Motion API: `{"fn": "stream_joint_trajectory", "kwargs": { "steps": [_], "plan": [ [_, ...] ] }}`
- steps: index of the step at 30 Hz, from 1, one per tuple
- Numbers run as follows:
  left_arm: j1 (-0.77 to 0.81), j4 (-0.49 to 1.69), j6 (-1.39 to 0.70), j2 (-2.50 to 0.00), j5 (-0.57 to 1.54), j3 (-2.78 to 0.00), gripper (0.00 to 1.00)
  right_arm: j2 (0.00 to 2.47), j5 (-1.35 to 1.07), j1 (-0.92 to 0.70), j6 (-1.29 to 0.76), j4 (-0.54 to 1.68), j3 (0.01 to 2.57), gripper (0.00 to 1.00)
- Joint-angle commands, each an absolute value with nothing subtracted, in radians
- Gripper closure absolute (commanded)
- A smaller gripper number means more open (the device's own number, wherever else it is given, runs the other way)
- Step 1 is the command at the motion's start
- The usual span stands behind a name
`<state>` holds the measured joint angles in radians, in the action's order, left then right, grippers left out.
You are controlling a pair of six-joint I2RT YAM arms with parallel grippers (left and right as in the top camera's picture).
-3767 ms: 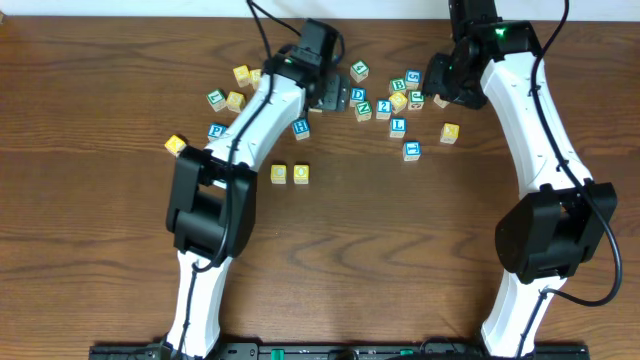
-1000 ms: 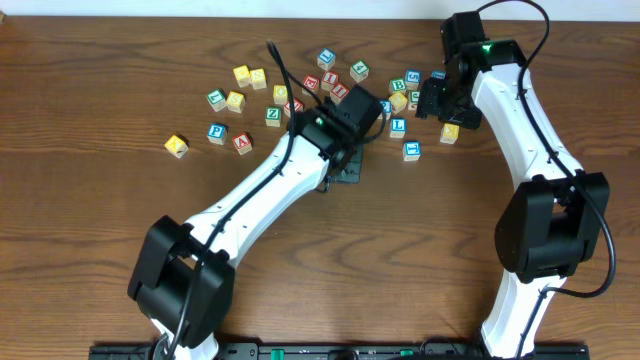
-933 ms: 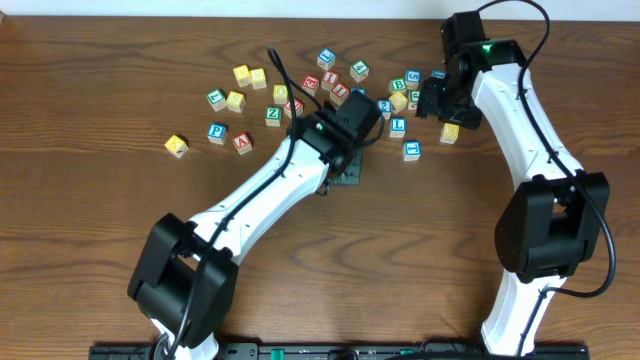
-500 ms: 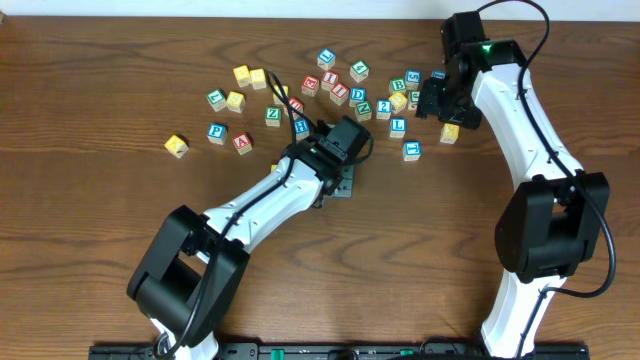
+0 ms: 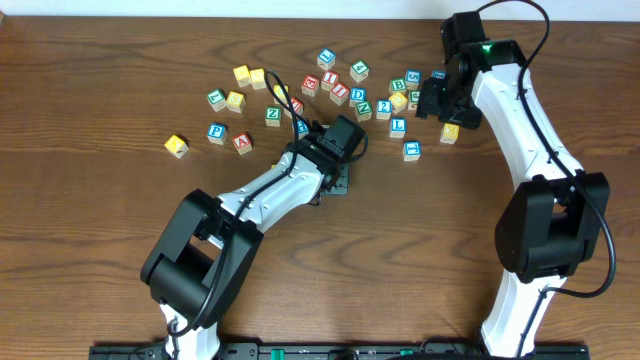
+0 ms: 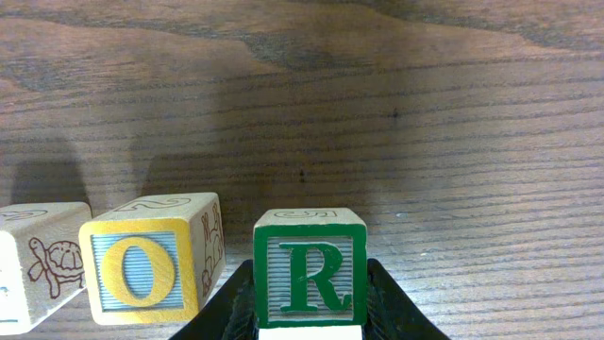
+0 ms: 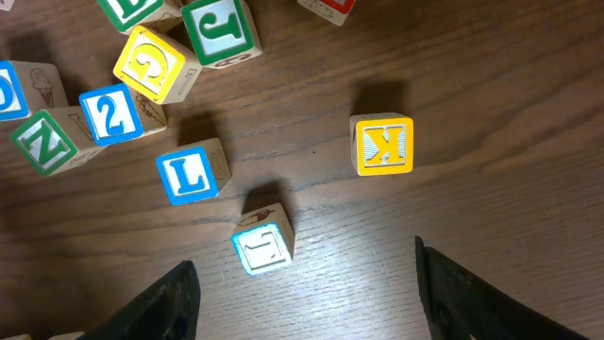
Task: Spell out CORL
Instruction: 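Carry the R block and lower it right of the O block, then open the left gripper and raise it back toward the left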
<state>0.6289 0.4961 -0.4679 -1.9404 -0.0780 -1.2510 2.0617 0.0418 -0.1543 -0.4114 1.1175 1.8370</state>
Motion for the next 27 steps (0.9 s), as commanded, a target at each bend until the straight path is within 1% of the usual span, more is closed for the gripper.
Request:
{"fn": "stream_joint_trajectory", "kwargs": {
  "steps": [1, 7, 8, 11, 13, 15, 22, 27],
  "plan": [
    [0.615, 0.495, -0.471, -1.947, -0.091, -1.245, 0.78, 2.064, 0.054, -0.149, -0.403, 1.119, 1.834, 0.32],
    [0.612, 0.496, -0.477, -1.947, -0.091, -1.245, 0.77, 2.064, 0.053, -0.150, -0.403, 1.118, 1.834, 0.32],
    [0.612, 0.495, -0.477, -1.947, -0.091, -1.245, 0.70, 2.064, 0.053, -0.150, -0.403, 1.118, 1.834, 0.32],
    [0.612, 0.495, -0.477, -1.947, -0.091, -1.245, 0.67, 2.064, 0.054, -0.149, -0.403, 1.118, 1.834, 0.31],
    [0.612, 0.495, -0.477, -1.947, -0.090, -1.245, 0.61, 2.064, 0.053, -0.149, -0.403, 1.118, 1.834, 0.32],
    [0.612, 0.495, -0.477, -1.947, -0.090, -1.245, 0.58, 2.064, 0.053, -0.150, -0.403, 1.118, 1.834, 0.31],
    [0.613, 0.492, -0.475, -1.946, -0.071, -1.257, 0.57, 2.064, 0.053, -0.149, -0.403, 1.116, 1.834, 0.31],
    [0.612, 0.492, -0.389, -1.869, -0.067, -1.263, 0.57, 2.064, 0.053, -0.150, -0.403, 1.092, 1.834, 0.30]
  ]
}}
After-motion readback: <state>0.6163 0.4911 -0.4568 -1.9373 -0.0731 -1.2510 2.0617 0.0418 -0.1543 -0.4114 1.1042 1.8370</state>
